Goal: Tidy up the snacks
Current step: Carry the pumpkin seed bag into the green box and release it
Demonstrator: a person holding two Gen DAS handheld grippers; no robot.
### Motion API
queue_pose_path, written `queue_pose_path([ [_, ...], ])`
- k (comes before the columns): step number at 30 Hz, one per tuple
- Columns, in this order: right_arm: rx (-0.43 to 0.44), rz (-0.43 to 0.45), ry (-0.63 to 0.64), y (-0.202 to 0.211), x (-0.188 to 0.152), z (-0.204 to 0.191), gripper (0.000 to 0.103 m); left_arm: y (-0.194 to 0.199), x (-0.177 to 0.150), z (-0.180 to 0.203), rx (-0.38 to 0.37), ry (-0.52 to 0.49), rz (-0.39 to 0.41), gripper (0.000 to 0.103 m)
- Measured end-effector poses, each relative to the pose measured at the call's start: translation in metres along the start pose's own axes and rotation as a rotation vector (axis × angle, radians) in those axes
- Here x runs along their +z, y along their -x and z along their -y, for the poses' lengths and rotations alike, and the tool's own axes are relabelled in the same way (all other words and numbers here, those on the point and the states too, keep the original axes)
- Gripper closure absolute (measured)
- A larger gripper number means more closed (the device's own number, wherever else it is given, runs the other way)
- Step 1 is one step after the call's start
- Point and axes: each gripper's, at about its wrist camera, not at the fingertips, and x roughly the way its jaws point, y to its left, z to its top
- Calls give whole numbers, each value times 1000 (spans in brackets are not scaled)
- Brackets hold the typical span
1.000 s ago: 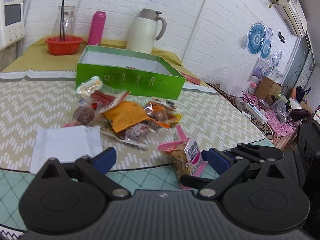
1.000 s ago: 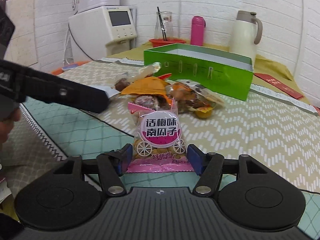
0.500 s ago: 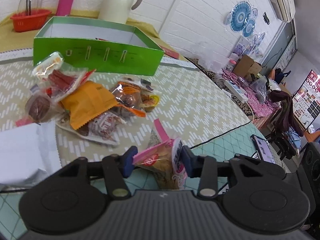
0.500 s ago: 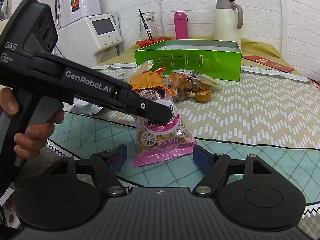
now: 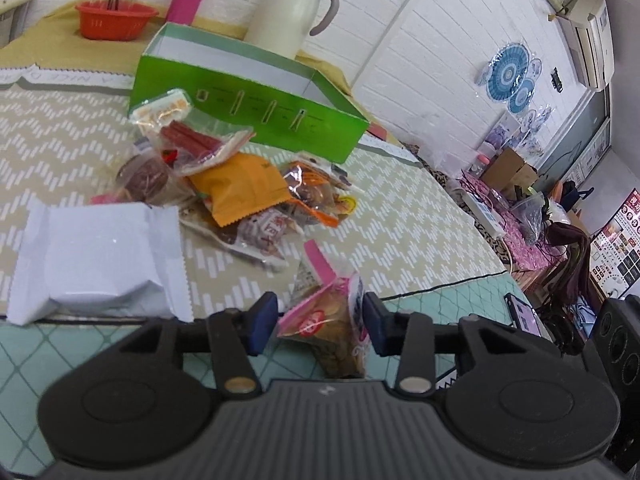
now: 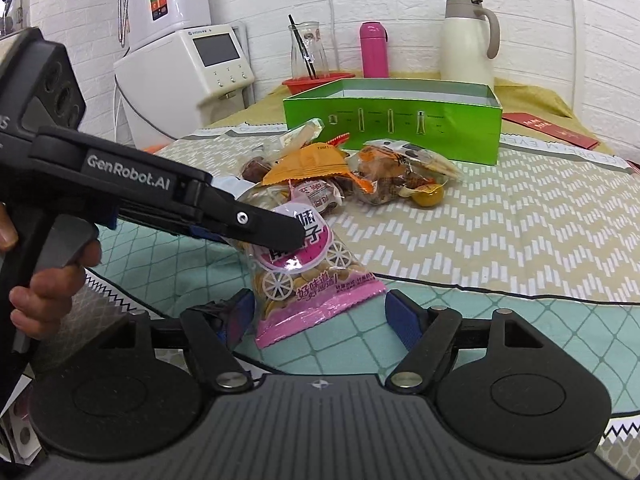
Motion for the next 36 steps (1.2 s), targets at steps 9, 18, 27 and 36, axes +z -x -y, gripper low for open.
queue_pose_path([
  [9,12,-6,17,-6,3,-11,0,3,0,-9,-5,-2,10,60],
  [18,-43,17,29,-14,5,-12,13,-5,-7,-3,-36,6,-36,61],
  [27,-22,82,59,0,12,-19,45,9,1,16,-13,-52,29,64],
  [36,-33,253,115,11,67,-14,45,30,56,39,-4,-148,190,64],
])
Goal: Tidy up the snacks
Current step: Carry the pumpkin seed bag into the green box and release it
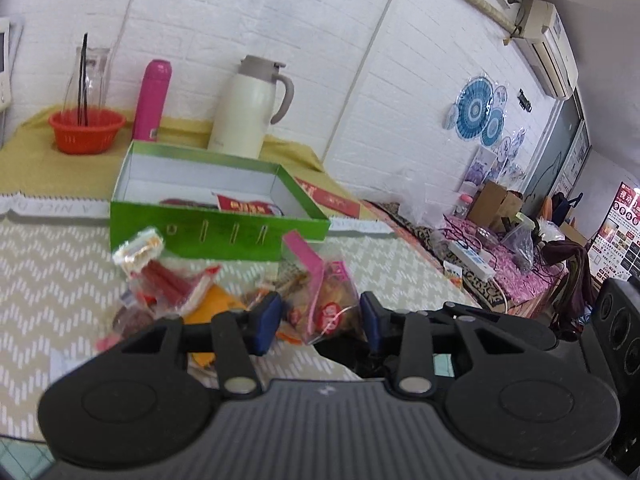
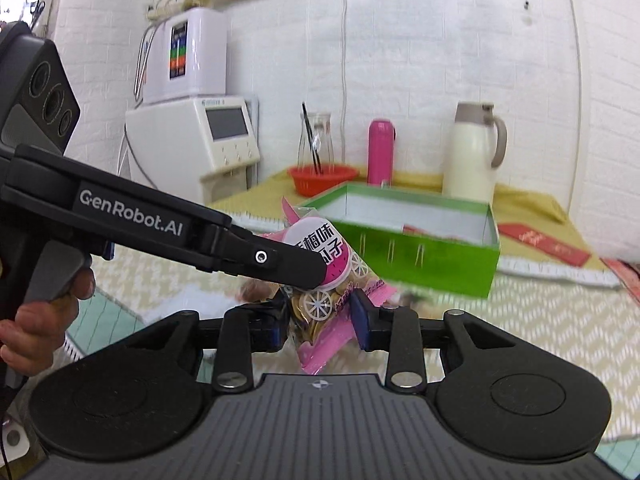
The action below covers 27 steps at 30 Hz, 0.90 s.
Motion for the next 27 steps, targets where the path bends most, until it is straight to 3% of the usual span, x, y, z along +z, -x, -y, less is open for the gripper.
queue_pose_path([
  [6,16,70,-16,-26,28,12,45,-13,38,-11,38,-29,56,64],
  [14,74,73,-98,-83,57,41,45,-47,83,-46,93,-26,73,64],
  [27,106,-13,-142,-174,59,69,45,-121,108,-115,126,37,-18,64],
])
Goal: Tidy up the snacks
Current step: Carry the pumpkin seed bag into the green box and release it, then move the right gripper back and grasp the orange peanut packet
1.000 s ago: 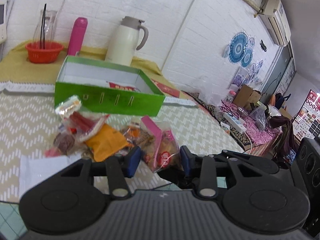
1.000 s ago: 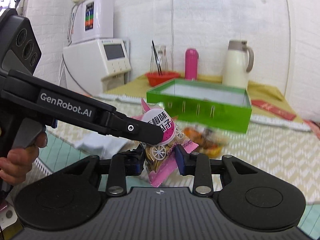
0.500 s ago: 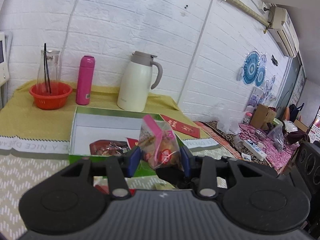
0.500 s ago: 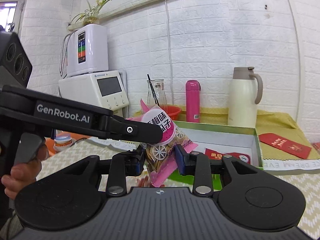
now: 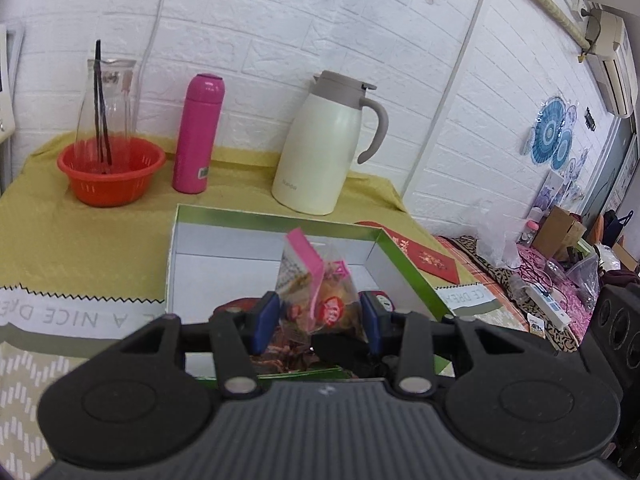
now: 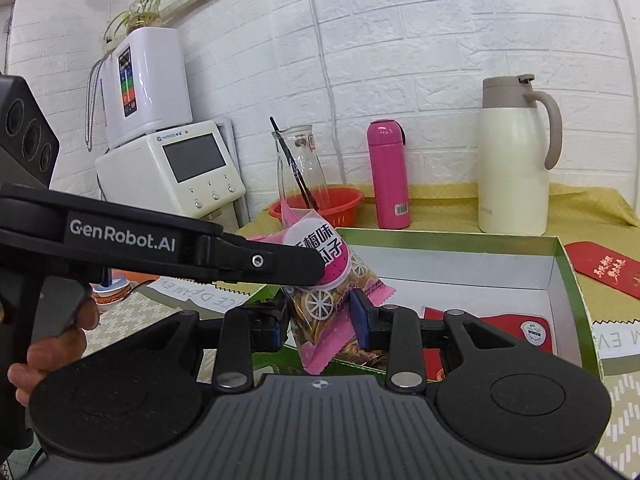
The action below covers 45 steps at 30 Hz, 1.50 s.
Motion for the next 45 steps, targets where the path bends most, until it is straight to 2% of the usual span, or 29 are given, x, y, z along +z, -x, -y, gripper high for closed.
queue_pose_path([
  [5,-1,-34,-15,-21,-6,10,45,-22,0,-12,14,5,-34,63],
  [7,4,-38,-20,-27,-8,13,44,-26,0,-15,25,8,-25,62],
  [9,7,-44,-15,-32,-9,15,42,-28,1,-19,32,23,-17,38],
  [10,3,-44,-2,-32,-9,14,27,-26,0,-20,35,36,0,37],
  [11,0,-39,16,-31,-9,12,0,-24,-1,-20,39,45,14,33],
  [13,-15,-4,45,-25,-10,9,0,-19,-2,-19,69,62,32,19],
  [14,-24,16,59,-21,-11,7,0,-16,-3,-17,110,64,48,10],
  [16,-40,27,95,-17,-10,5,0,-11,-4,-9,192,30,76,10],
  [19,-67,21,112,-12,-11,2,0,-4,-3,-5,228,28,76,10],
  [29,-92,40,112,24,-4,-11,0,37,-8,19,206,-10,95,10],
  [35,-122,24,138,56,-5,-25,0,75,-18,42,186,-21,89,10],
  [40,-158,0,177,89,-12,-37,0,102,-35,63,186,-8,50,10],
  [45,-170,10,188,125,-27,-43,0,127,-70,76,140,10,55,10],
])
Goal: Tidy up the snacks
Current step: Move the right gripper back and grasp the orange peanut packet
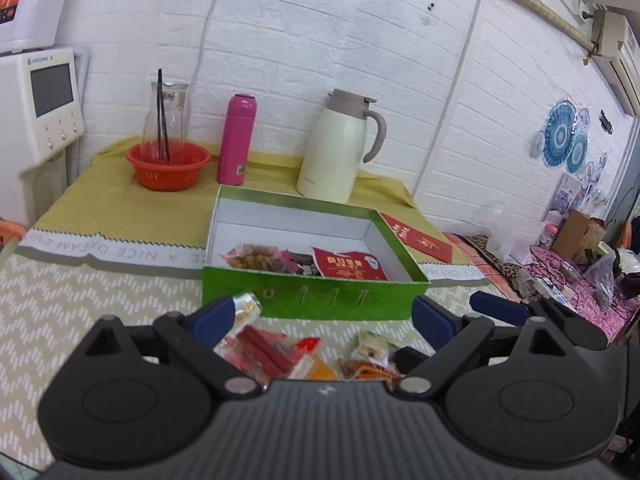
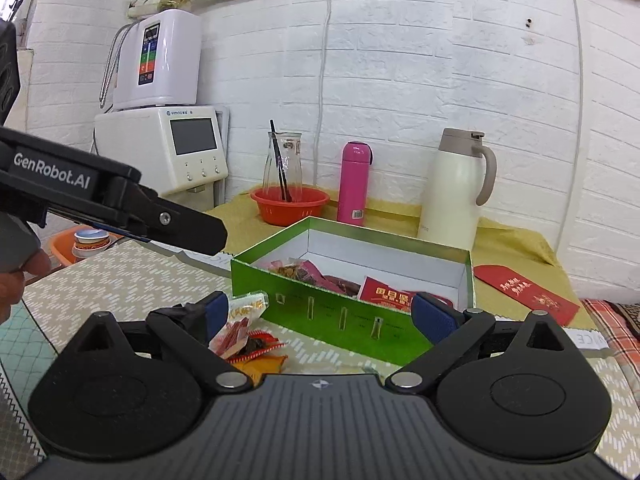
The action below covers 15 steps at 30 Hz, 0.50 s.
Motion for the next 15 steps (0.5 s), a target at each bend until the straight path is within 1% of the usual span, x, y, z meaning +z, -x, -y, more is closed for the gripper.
queue_pose_path([
  [3,-6,-23,-13,16,-16,-1,0,8,-25,2,-7,16,-16,10],
  [6,-24,-56,-25,26,-36,-4,0,12,-50,0,-18,54,-42,10],
  [10,-24,-109,-103,29,-59,-4,0,12,-79,-6,-11,108,-82,10],
  [13,-21,-154,-160,22,-68,-3,0,15,-92,-12,-14,122,-102,10],
  [15,-18,-164,-183,17,-69,-4,0,19,-94,-16,-6,126,-100,10],
])
